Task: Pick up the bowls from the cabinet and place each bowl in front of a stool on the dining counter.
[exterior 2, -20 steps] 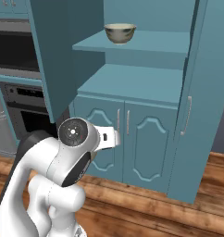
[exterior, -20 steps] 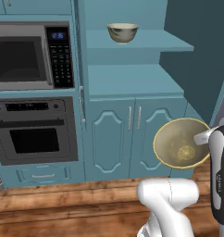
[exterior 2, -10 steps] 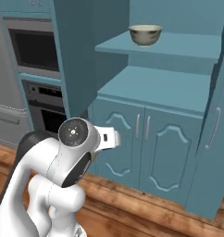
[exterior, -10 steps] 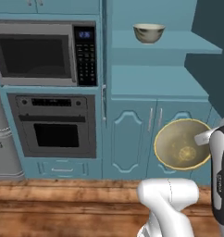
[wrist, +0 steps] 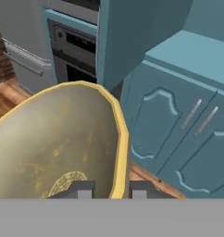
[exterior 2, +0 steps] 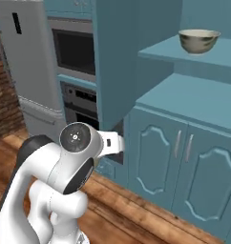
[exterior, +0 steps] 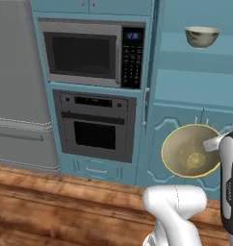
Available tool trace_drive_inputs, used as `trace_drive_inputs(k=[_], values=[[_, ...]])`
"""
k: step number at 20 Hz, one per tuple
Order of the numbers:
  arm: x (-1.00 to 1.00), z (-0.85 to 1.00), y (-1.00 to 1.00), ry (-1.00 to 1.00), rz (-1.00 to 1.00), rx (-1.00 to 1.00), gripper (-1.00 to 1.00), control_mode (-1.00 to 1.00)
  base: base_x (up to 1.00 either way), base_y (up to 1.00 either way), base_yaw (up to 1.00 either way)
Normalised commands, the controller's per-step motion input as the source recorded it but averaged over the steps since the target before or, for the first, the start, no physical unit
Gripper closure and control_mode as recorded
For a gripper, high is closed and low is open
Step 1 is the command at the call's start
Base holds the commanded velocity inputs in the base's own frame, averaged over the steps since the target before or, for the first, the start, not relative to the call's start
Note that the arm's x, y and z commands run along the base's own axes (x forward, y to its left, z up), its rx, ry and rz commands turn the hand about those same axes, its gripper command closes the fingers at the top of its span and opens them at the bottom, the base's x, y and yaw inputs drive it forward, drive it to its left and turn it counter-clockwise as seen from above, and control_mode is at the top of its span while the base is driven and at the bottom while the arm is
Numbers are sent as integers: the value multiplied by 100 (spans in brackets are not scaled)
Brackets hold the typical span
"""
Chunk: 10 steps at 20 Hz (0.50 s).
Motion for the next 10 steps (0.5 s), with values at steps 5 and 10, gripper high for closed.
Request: trace_drive_inputs(k=[5,10], values=[[0,0,0,0,0,0,100,100,-36,15,60],[0,0,0,0,0,0,100,100,-11,23,63]])
